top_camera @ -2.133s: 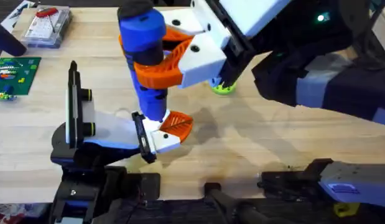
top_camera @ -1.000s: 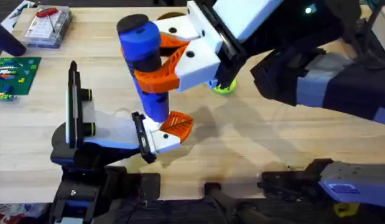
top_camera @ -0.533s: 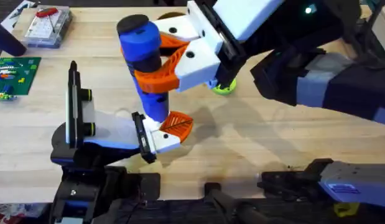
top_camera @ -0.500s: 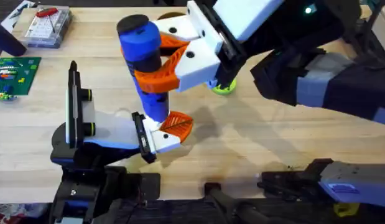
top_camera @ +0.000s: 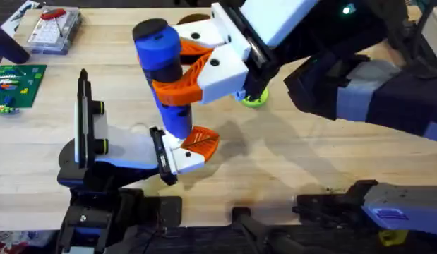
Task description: Pick up the gripper from the table and insert it into the empty holder that is missing its gripper. Then pick up a screw, insert it into the mounting hole, and use the screwdriver to tighten it. Finally, clean up the table by picking up the vegetable and placing it into the bucket.
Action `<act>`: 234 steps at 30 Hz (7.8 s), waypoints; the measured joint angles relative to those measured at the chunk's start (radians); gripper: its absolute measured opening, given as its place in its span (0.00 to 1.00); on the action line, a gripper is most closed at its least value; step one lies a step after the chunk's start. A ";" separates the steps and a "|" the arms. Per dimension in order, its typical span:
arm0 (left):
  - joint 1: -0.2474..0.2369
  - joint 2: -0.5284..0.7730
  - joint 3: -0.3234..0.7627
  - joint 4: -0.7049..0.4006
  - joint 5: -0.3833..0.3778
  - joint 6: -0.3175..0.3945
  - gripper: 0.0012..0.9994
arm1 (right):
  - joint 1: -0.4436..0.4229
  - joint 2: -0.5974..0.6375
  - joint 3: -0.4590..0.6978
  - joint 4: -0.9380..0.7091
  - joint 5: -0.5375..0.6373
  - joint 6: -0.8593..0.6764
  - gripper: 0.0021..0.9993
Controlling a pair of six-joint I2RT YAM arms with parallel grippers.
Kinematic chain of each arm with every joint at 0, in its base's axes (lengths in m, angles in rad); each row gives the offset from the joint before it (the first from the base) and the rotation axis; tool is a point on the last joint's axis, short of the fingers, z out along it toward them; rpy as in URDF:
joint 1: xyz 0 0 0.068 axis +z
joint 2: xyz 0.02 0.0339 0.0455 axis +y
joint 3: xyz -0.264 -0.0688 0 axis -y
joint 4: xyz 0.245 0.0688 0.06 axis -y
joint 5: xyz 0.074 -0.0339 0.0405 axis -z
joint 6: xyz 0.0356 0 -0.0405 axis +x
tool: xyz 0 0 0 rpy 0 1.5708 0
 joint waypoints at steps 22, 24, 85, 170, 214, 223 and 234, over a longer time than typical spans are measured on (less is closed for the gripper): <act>0.000 0.000 0.000 0.000 0.003 0.000 0.01 | 0.000 0.000 0.000 -0.020 0.001 -0.007 0.04; 0.000 0.000 0.000 0.000 0.004 0.000 0.01 | 0.000 0.000 0.000 -0.021 0.001 -0.007 0.04; 0.000 0.000 0.005 -0.007 0.003 0.000 0.01 | -0.394 0.061 0.767 -2.095 0.686 -1.110 0.04; 0.000 0.729 0.751 -0.620 -0.644 0.018 0.99 | -0.502 -0.129 0.777 -2.493 0.943 -1.036 1.00; 0.000 1.376 1.071 -0.922 -0.982 0.123 0.99 | -0.502 -0.107 0.750 -2.723 0.795 -1.020 1.00; 0.000 1.376 1.071 -0.922 -0.982 0.123 0.99 | -0.502 -0.107 0.750 -2.723 0.795 -1.020 1.00; 0.000 1.376 1.071 -0.922 -0.982 0.123 0.99 | -0.502 -0.107 0.750 -2.723 0.795 -1.020 1.00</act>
